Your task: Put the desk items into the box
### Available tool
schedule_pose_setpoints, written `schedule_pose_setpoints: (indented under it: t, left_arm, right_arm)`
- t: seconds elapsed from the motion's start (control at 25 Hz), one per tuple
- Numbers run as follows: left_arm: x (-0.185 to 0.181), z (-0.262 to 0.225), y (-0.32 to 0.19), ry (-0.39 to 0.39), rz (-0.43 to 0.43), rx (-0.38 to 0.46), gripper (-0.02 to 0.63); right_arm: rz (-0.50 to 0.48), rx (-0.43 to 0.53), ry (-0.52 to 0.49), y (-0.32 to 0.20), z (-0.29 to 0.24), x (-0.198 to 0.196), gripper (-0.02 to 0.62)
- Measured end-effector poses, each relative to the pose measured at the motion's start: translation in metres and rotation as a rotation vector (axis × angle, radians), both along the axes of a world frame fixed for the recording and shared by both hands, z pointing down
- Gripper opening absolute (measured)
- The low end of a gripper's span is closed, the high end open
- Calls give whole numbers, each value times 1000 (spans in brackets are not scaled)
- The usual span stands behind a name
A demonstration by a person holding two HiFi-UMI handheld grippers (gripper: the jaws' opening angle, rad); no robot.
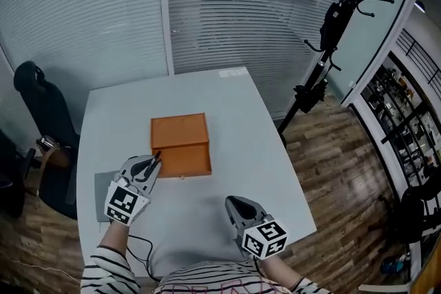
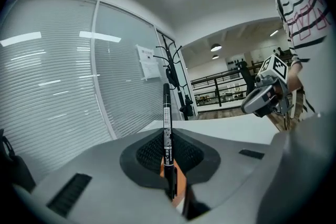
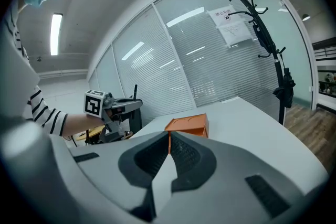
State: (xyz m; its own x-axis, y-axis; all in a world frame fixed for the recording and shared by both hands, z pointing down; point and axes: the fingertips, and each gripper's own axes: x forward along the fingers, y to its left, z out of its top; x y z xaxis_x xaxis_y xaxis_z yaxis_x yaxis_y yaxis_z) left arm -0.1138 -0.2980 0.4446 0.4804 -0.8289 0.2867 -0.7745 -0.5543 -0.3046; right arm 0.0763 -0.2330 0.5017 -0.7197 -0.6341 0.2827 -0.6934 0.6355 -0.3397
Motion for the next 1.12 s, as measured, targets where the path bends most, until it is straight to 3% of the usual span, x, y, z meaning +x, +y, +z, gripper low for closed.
schedule_pose_setpoints:
  t: [0.64, 1.12]
  left_arm:
    - [34, 61, -93, -233, 127, -127, 38]
    - [52, 150, -129, -332, 132, -360, 38]
  right_arm:
    - [94, -59, -9, -12, 24, 27, 28]
    - [156, -97, -15, -24, 41, 56, 28]
